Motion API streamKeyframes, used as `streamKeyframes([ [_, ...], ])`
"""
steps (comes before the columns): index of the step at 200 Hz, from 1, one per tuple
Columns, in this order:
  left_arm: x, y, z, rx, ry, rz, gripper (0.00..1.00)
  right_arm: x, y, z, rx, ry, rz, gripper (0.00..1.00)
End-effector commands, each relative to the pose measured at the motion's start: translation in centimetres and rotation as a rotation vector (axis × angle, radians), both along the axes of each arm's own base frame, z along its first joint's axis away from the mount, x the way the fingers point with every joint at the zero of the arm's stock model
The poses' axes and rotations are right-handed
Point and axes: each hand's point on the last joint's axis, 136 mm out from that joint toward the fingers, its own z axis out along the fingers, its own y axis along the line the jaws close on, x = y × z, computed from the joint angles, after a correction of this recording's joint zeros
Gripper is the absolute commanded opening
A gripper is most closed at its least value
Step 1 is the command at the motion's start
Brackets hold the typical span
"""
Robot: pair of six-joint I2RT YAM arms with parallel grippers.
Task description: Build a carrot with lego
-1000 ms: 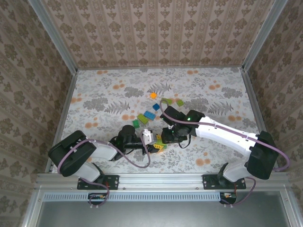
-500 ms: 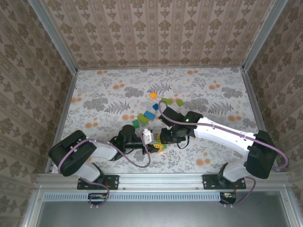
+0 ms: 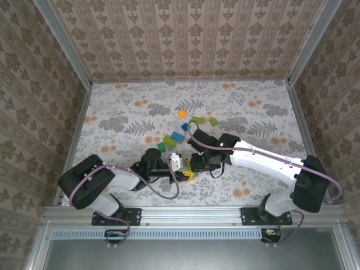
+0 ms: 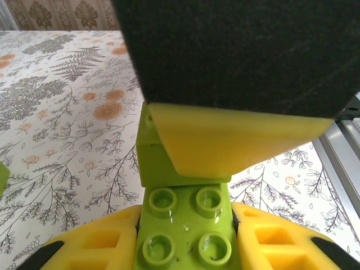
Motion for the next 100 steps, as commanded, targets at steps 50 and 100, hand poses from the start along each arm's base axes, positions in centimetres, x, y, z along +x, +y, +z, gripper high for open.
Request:
streamKeyframes([
  [50,-0.3,1.3,-4.4,0.148,0.064,0.027,0.32,-0.8,-3.3,-2.3,-0.186,0.039,-0.053,0.2],
  [100,-0.2,1.3,-4.4,0.15,0.063,0.029,0.32,-0.5,-2.4,-2.4,-0.196,0.055,-0.03,0.21],
])
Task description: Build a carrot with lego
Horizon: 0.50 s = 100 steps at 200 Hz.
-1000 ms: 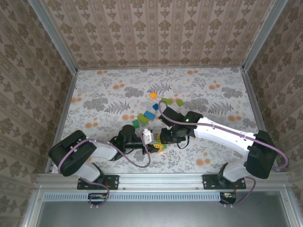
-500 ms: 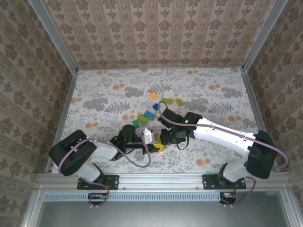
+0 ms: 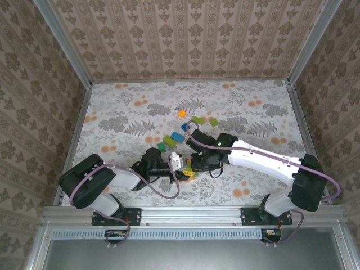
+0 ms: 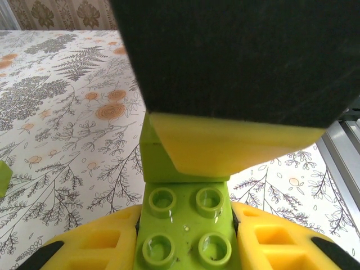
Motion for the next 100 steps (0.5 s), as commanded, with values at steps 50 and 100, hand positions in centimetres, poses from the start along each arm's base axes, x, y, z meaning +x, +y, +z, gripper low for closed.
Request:
streamKeyframes([
  [50,-0.3,1.4,-4.4,0.149,0.062,0.028,0.32,-0.8,-1.7,-2.4,-0.176,0.077,0.01,0.21],
  [100,-0.3,1.4,-4.5,0.153,0.061,0.03,0.32,-0.3,-0.9,-1.6,-0.139,0.057,0.018,0.23],
])
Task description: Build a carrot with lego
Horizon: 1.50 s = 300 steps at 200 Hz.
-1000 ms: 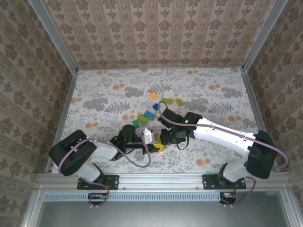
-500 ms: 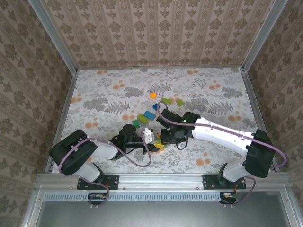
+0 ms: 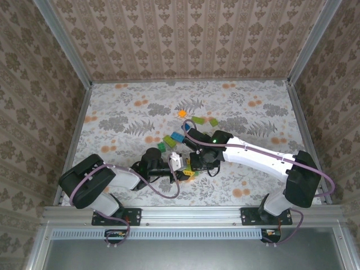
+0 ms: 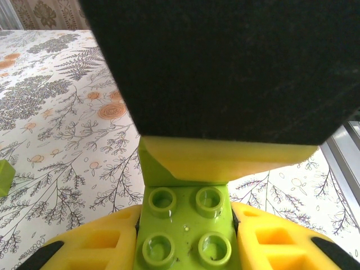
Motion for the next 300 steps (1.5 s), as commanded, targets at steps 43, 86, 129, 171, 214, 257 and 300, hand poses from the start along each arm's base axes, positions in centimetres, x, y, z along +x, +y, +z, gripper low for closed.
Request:
streamKeyframes([
  [43,-0.4,1.4,-4.5,0.156,0.066,0.025,0.32,0.3,0.6,0.5,0.013,-0.031,0.05,0.49],
  [86,-0.3,1.4,-4.5,0.155,0.065,0.028,0.37,0.6,1.1,3.0,0.086,-0.094,0.077,0.64],
  [129,-0.3,1.5,-4.1,0.145,0.068,0.034,0.8,0.3,-0.6,4.6,0.083,-0.126,0.072,0.66],
  [171,-0.2,1.6,-3.4,0.117,0.071,0.039,1.0,-0.9,-3.2,5.1,0.057,-0.132,0.064,0.66],
  [214,-0.6,2.2,-1.5,0.06,0.053,0.037,1.0,-3.3,-5.3,2.3,0.036,-0.051,0.041,0.64],
  [257,-1.2,2.4,-0.5,0.019,0.059,0.011,1.0,-4.1,-4.9,-0.3,0.077,-0.01,0.021,0.63],
  [300,-1.2,2.4,-0.5,0.016,0.068,0.009,1.0,-3.4,-4.3,-1.8,0.062,-0.005,0.026,0.63],
])
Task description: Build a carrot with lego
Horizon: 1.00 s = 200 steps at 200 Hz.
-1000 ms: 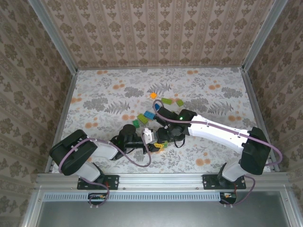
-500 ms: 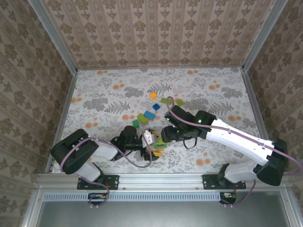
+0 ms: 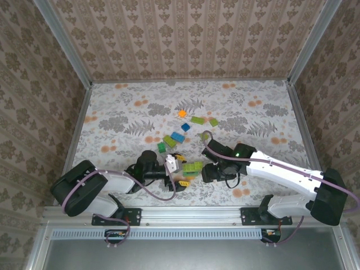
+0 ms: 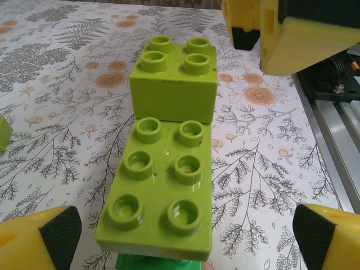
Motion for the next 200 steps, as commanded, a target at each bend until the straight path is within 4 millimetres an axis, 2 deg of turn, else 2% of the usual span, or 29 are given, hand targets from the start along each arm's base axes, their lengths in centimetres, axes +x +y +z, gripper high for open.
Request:
streamKeyframes([
  [1,-0.4,0.1,0.6,-0.028,0.014,-0.019,1.0,0.6,0.9,-0.6,0.026,0.005,-0.013,0.63],
  [119,-0.6,0.2,0.6,-0.036,0.019,-0.028,1.0,4.0,0.2,-0.8,-0.024,-0.036,-0.045,0.62],
  [200,-0.8,0.3,0.6,-0.038,0.02,-0.034,1.0,6.9,-1.0,-1.2,-0.068,-0.049,-0.062,0.62],
])
